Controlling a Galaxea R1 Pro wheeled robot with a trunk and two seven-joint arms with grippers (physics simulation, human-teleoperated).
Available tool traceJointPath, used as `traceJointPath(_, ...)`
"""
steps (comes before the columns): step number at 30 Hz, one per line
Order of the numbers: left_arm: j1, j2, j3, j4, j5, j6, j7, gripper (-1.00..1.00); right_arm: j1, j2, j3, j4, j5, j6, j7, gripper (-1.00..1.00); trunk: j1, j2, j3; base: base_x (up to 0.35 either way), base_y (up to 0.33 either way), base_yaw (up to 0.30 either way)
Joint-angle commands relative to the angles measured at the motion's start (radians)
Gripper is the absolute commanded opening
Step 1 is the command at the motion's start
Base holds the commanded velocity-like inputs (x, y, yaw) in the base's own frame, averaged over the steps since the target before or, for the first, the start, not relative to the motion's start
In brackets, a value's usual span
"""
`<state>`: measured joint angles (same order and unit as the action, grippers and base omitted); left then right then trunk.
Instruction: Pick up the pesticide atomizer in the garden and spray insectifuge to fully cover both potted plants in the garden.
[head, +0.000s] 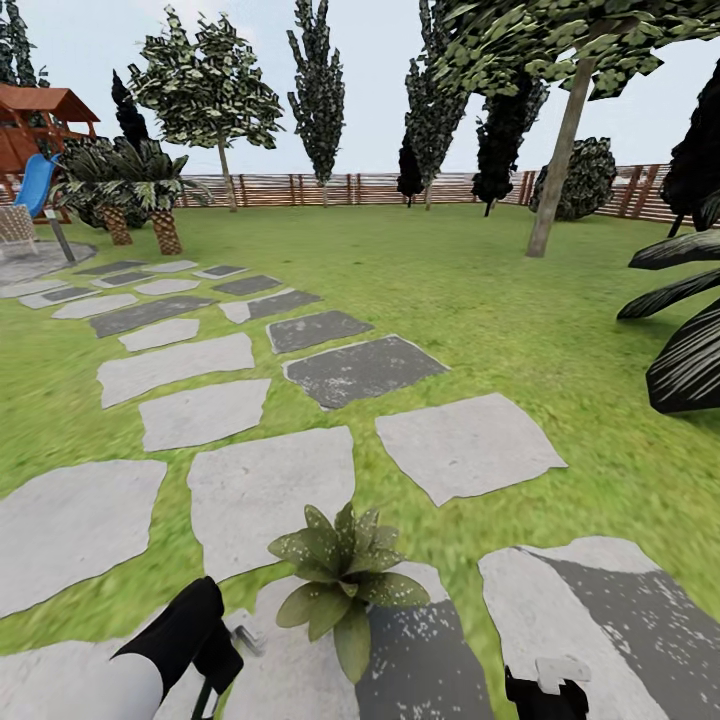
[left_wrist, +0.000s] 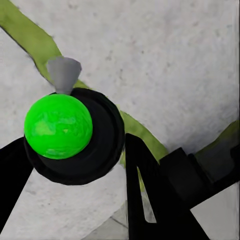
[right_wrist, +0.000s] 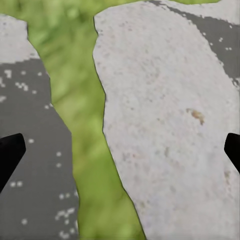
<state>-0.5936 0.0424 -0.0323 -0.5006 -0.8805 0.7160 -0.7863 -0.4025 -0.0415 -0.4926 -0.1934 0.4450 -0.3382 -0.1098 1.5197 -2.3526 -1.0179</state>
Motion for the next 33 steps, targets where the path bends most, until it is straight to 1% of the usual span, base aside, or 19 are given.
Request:
traceJointPath(1,0.000,-0.003,-0.002,-0.002,-0.007,0.004,-0.009,-1.00,-0.001,0.000,-0.006,0.002,0.011,-0.004,-0.004,1.00,0.000,0.000,-0.001,-0.002,0.000,0.000)
traceJointPath(6,-0.014,-0.007,-0.006,-0.003,-0.002,0.016,-0.031,-1.00,-0.001,0.000,-0.006,0.002,0.011,-0.004,-0.004,1.00,0.000,0.000,-0.001,0.000,0.000,0.000)
traceJointPath(7,-0.016,-0.005,-0.006,-0.003,-0.002,0.017,-0.048,-1.00,-0.001,0.000,-0.006,0.002,0.011,-0.004,-0.004,1.00,0.000,0.000,-0.001,0.000,0.000,0.000)
traceJointPath(9,-0.017,0.009,-0.006,-0.003,-0.009,0.015,-0.143,-1.00,-0.001,0.000,-0.006,0.002,0.011,-0.004,-0.004,1.00,0.000,0.000,-0.001,0.000,0.000,0.000)
traceJointPath(10,-0.014,0.020,-0.007,-0.004,-0.013,0.014,-0.167,-1.00,-0.001,0.000,-0.006,0.002,0.011,-0.004,-0.004,1.00,0.000,0.000,-0.001,0.000,0.000,0.000)
traceJointPath(12,-0.009,0.035,-0.007,-0.004,-0.017,0.013,-0.184,-1.00,-0.001,0.000,-0.006,0.002,0.011,-0.004,-0.004,1.00,0.000,0.000,-0.001,0.000,0.000,0.000)
traceJointPath(13,-0.007,0.039,-0.006,-0.003,-0.018,0.013,-0.187,-1.00,-0.001,0.001,-0.006,0.003,0.011,-0.004,-0.004,1.00,0.000,0.000,-0.001,0.000,0.000,0.000)
traceJointPath(17,-0.003,0.033,-0.009,-0.003,-0.018,0.017,-0.180,-1.00,-0.001,0.000,-0.006,0.002,0.009,-0.004,-0.004,1.00,0.000,0.000,-0.001,0.000,0.000,0.000)
traceJointPath(21,-0.013,0.032,-0.015,-0.007,-0.020,0.076,-0.179,-1.00,-0.001,0.000,-0.006,0.002,0.009,-0.004,-0.005,1.00,0.000,0.000,-0.001,0.000,0.000,0.000)
traceJointPath(25,-0.004,0.033,-0.020,-0.009,-0.020,0.080,-0.172,-1.00,-0.001,0.001,-0.006,0.002,0.009,-0.004,-0.004,1.00,0.000,0.000,-0.001,0.000,0.000,0.000)
traceJointPath(29,-0.002,0.034,-0.014,-0.004,-0.019,0.081,-0.090,-1.00,-0.001,0.001,-0.006,0.000,0.009,-0.004,-0.004,1.00,0.000,0.000,-0.001,0.057,-0.027,0.000)
traceJointPath(33,-0.003,0.034,-0.011,-0.005,-0.018,0.081,-0.074,-1.00,-0.001,0.000,-0.006,0.000,0.009,-0.004,-0.005,1.00,0.000,0.000,-0.001,0.219,-0.145,0.000)
